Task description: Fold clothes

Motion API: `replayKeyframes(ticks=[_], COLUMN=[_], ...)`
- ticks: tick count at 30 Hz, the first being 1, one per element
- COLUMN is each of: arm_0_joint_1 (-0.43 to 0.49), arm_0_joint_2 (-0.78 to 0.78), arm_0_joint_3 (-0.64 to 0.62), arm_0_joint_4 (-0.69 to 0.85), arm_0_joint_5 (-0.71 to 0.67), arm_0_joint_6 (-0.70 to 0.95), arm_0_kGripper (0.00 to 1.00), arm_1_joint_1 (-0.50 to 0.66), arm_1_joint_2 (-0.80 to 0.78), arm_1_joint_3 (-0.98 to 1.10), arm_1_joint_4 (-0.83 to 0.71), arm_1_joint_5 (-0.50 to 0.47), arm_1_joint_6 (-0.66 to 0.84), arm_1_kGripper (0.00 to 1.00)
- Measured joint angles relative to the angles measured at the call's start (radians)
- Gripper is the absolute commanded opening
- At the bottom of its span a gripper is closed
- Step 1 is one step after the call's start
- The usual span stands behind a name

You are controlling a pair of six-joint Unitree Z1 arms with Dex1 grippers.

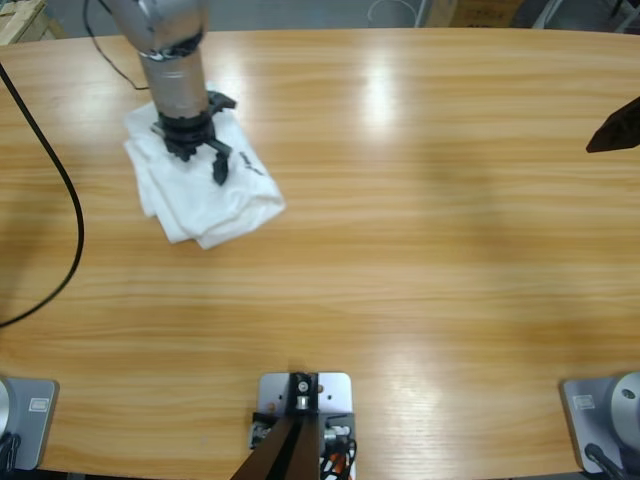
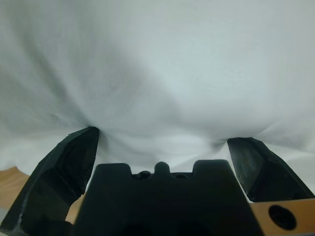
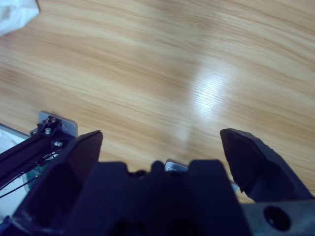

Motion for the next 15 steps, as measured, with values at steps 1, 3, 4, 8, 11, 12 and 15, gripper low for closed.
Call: replayKeyframes(ticks=[1,3,4,8,11,12,15], arm_0_joint_1=[0.017,0.055,0.076,0.184,0.278,0.306,0.387], arm_0_joint_2=[-0.002,-0.005,-0.007,-0.016,-0.021,-0.022,-0.025], arm_0_joint_3=[0.005,0.014,0.020,0.045,0.060,0.064,0.072], arm_0_joint_4=[0.000,0.000,0.000,0.000,-0.001,-0.003,-0.008], arm_0_joint_5=[0.000,0.000,0.000,-0.008,-0.020,-0.023,-0.048], arm_0_joint_6=[-0.010,-0.034,-0.045,-0.087,-0.099,-0.100,-0.100], arm_0_kGripper=[0.991,0.991,0.991,0.989,0.987,0.987,0.982], arm_1_joint_1=[0.000,0.000,0.000,0.000,0.000,0.000,0.000], arm_1_joint_2=[0.002,0.004,0.004,0.004,0.004,0.004,0.004], arm_1_joint_3=[-0.005,-0.017,-0.020,-0.023,-0.023,-0.023,-0.026], arm_1_joint_4=[0.002,0.003,0.004,0.006,0.006,0.006,0.010], arm_1_joint_5=[0.001,0.002,0.003,0.009,0.011,0.011,0.011], arm_1_joint_6=[0.000,0.000,0.000,-0.001,-0.001,-0.002,-0.005], arm_1_kGripper=[0.968,0.968,0.968,0.968,0.968,0.968,0.968])
